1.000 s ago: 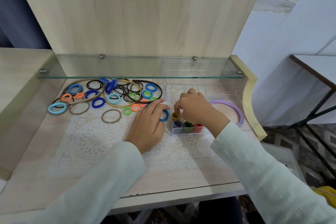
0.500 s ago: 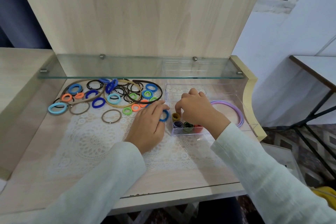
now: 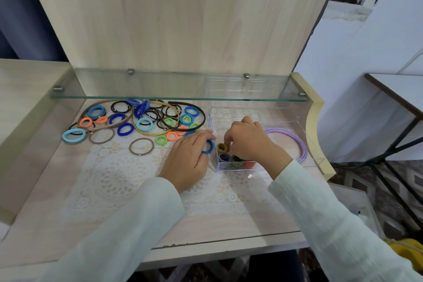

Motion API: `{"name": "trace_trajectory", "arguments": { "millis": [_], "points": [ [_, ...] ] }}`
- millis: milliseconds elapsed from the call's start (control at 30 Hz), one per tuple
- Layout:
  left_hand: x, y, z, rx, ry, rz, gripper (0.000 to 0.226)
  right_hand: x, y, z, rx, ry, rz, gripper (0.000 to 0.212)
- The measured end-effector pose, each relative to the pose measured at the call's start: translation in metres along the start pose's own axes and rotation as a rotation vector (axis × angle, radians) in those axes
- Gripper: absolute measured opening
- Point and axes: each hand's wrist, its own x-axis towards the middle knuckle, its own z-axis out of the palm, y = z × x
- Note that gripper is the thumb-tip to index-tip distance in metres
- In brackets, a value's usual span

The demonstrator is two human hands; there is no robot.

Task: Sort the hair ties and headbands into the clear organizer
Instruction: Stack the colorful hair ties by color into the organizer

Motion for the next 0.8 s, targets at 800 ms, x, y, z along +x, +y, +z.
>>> {"name": "trace_trajectory", "arguments": {
  "millis": [800],
  "points": [
    [-0.020,-0.047,-0.040,0.292,0.146,-0.139,0.032,-0.012,-0.062,0.012,0.352,0.538,0.171,0.033]
  ]
}}
